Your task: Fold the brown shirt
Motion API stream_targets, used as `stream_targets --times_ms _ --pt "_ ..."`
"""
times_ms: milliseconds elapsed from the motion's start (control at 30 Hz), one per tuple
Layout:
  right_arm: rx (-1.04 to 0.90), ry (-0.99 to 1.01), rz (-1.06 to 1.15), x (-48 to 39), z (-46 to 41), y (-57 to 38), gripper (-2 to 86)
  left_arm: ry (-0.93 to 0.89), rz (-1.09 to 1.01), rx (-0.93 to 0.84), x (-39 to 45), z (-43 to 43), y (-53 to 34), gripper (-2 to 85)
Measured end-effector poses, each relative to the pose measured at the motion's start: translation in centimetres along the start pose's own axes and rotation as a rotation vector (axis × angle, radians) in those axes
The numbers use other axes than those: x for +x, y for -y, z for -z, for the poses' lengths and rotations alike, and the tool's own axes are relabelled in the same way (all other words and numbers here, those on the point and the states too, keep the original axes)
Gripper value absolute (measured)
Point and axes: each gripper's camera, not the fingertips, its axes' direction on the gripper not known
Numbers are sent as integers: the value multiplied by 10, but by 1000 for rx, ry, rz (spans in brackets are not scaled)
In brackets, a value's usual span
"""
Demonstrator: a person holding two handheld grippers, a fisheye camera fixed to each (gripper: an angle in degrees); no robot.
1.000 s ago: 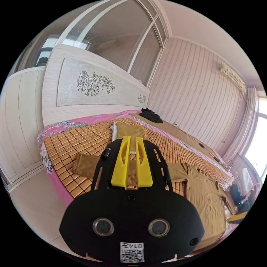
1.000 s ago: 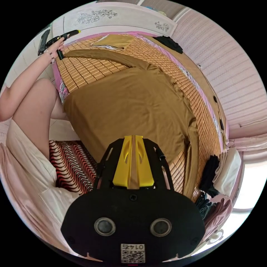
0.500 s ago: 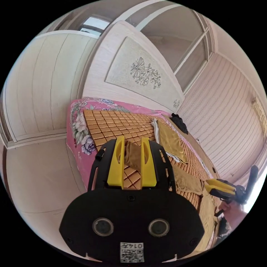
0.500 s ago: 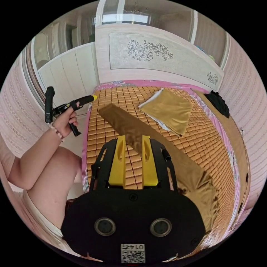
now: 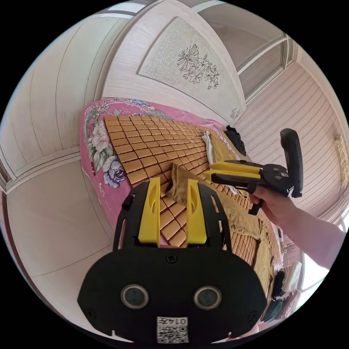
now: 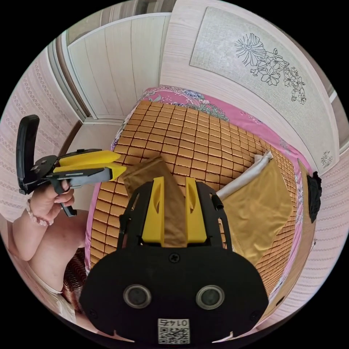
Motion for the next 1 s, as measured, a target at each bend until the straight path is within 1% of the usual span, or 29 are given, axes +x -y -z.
stream_targets --times_ms 67,133,233,333,400,533,567,633,700,833,900,933,1000 --pt "-3 19 4 -4 -9 13 89 3 -37 24 0 3 2 101" --pt "-5 25 8 -8 -17 23 93 -9 -57 4 0 0 3 100" --pt "-41 1 26 -14 -30 32 92 -42 -62 -78 1 -13 3 97" --pt "-43 25 69 -15 -32 31 46 -52 -63 -200 3 -33 0 69" --pt "-59 54 109 -15 -26 27 11 -51 -80 -222 7 -38 -2 44" --pt "-55 39 111 -8 -7 17 -5 -37 -86 -225 12 -42 -10 22" --pt "-20 44 105 -3 6 12 -6 -34 -84 -210 14 -41 -13 15" --pt "38 51 69 9 29 0 -7 -48 -94 -122 22 -33 -19 6" --pt "137 72 3 29 69 -22 -8 -126 -116 36 38 -17 -29 -1" --pt "281 84 -94 58 143 -72 -8 -176 -180 165 72 -7 -47 -4" --pt "366 41 -156 71 200 -119 -8 -283 -264 214 110 -1 -59 -4" --pt "387 24 -172 73 215 -133 -8 -312 -295 223 123 1 -63 -4" --pt "484 -40 -258 77 279 -198 -8 -435 -438 230 178 13 -81 -3"
